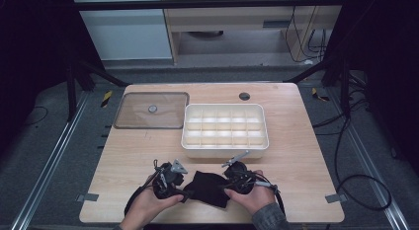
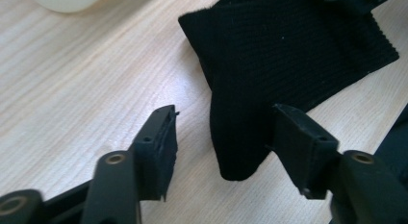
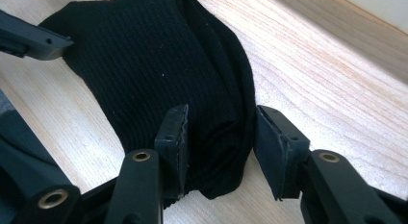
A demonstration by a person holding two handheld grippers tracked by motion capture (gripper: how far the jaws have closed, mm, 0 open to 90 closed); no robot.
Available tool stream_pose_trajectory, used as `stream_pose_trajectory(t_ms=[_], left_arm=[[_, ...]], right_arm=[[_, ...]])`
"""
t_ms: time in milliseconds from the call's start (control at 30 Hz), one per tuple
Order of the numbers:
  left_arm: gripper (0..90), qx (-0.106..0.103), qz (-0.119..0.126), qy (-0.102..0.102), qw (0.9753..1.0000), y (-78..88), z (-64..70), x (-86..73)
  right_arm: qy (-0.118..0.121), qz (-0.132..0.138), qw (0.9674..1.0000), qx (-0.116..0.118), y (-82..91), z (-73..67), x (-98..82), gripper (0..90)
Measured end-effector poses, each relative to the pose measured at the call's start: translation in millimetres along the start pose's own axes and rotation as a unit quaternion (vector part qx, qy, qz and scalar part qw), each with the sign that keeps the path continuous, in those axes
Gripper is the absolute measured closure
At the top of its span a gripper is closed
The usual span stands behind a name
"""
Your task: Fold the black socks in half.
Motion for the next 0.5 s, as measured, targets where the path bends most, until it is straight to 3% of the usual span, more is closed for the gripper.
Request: stream_pose_trajectory(t_ms=[500], left_arm=[[66.0, -0.019, -0.015, -0.002, 0.9997, -5.7, 0.4, -3.0]], right_arm=[[0.0, 0.005, 1.0, 0.007, 6.2, 0.5, -3.2, 54.2]])
Point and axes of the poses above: each handheld gripper's, and its own axes: y roughly backward along the jaws, x roughly out of its top, z roughly to its right, the point moved 3 cm from there along -y, roughly forward along the jaws, and after that the axes turned 9 degrees about y, right-handed, at the moved point
